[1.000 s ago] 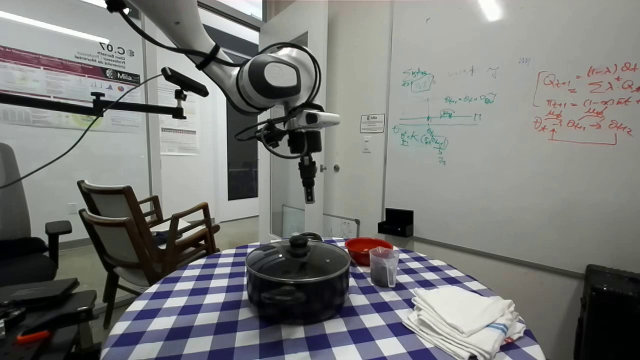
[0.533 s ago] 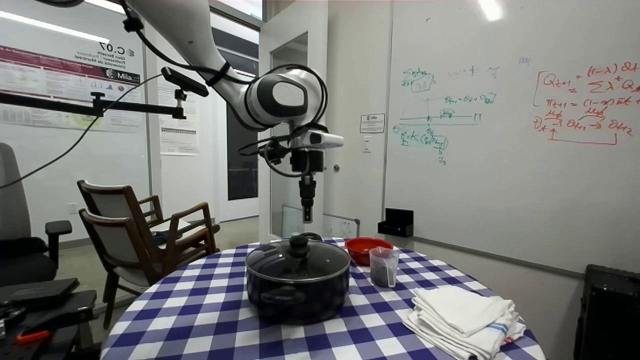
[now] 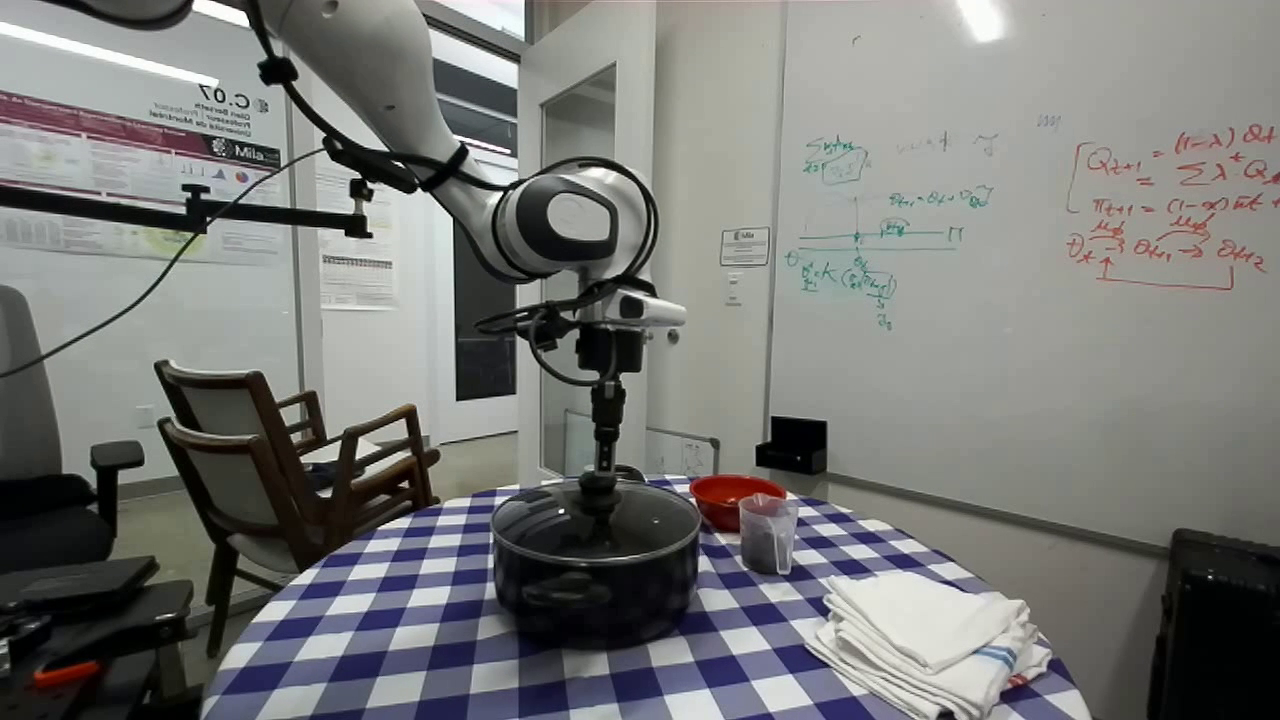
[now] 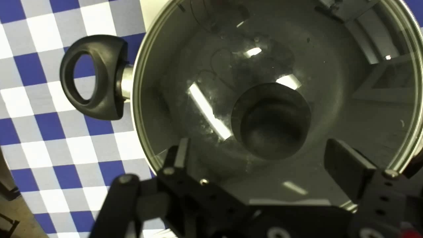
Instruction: Remove the glass lid from the black pot
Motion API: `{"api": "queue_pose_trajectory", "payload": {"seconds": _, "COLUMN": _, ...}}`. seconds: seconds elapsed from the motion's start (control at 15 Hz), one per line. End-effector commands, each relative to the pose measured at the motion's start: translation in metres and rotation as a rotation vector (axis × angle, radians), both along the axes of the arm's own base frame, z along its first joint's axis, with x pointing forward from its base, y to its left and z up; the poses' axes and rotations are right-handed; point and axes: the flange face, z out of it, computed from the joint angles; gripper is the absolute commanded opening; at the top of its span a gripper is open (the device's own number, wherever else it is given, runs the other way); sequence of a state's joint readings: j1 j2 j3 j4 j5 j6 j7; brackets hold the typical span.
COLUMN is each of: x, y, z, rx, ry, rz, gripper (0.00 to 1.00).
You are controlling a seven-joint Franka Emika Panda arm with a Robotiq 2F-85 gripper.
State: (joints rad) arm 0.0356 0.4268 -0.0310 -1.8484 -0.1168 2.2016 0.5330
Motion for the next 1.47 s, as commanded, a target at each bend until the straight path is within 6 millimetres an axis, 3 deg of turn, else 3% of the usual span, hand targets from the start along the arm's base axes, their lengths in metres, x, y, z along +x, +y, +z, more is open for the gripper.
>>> {"api": "queue_pose_trajectory", "payload": {"seconds": 0.0, "x": 0.001, "y": -0.001, "z": -0.011, "rx": 0.042, "ry": 0.024, "rz": 0.023, "gripper": 1.0}}
{"api": "queue_pose_trajectory", "payload": {"seconds": 0.4, "x": 0.0, "y": -0.001, "z": -0.018, "rx": 0.097, "ry": 0.045, "rz": 0.043, "gripper": 1.0}}
{"api": "queue_pose_trajectory", "payload": {"seconds": 0.53, "x": -0.001, "y": -0.001, "z": -0.018, "rx": 0.107, "ry": 0.049, "rz": 0.049, "gripper": 0.74}}
{"api": "queue_pose_trajectory", "payload": {"seconds": 0.93, "x": -0.002, "y": 0.0, "z": -0.018, "rx": 0.101, "ry": 0.049, "rz": 0.06, "gripper": 0.28}}
{"api": "queue_pose_trajectory", "payload": {"seconds": 1.2, "x": -0.007, "y": 0.002, "z": -0.01, "rx": 0.093, "ry": 0.055, "rz": 0.068, "gripper": 0.25}}
{"api": "queue_pose_trajectory", "payload": {"seconds": 1.4, "x": -0.021, "y": 0.014, "z": 0.027, "rx": 0.089, "ry": 0.046, "rz": 0.128, "gripper": 0.25}}
